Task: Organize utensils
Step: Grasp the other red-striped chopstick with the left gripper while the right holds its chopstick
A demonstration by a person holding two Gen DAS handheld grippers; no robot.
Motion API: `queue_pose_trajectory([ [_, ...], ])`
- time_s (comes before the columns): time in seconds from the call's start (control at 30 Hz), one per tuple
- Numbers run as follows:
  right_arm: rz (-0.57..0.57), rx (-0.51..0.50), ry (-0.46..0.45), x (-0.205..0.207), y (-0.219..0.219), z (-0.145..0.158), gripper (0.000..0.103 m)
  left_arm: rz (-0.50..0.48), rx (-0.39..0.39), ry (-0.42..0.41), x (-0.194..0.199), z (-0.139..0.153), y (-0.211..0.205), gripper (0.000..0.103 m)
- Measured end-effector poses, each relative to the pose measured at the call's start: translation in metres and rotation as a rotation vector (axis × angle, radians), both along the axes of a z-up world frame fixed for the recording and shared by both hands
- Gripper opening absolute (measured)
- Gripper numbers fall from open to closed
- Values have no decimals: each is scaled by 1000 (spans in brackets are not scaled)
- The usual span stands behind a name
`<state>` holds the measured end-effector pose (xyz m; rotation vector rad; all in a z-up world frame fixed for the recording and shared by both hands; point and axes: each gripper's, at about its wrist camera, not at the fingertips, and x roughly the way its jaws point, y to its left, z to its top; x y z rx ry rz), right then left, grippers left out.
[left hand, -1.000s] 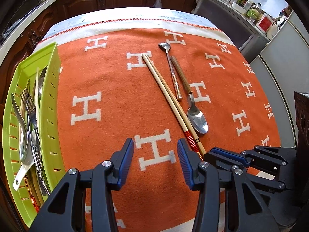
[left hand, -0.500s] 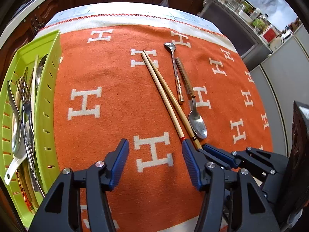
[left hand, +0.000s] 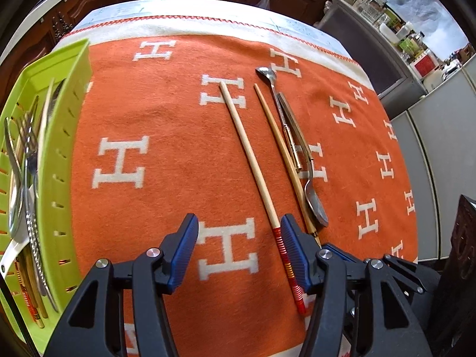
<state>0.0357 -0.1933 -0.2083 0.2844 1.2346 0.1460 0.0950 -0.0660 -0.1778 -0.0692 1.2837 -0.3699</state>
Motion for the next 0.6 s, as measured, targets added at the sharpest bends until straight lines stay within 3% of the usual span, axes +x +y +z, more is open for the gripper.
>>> queue_pose_trajectory([
  [0.07, -12, 16, 0, -3, -4, -1, 6, -3, 23, 3, 1, -4, -8, 49],
  [0.17, -29, 33, 1, -8, -9, -1, 6, -22, 65, -15, 2, -5, -21, 49],
  [0.37, -45, 59, -1, -16, -15, -2, 7, -109, 252, -96, -6, -9, -56, 44],
  [0.4, -46, 60, -2, -17, -15, -2, 7, -123, 257, -113, -8, -8, -60, 38],
  [0.47, -47, 61, -3, -18, -15, -2, 7, -142, 250, -119, -11, -7, -66, 13],
  [0.6, -48, 66, -3, -20, -16, -2, 7, -165, 204, -116, -12, -6, -67, 4],
])
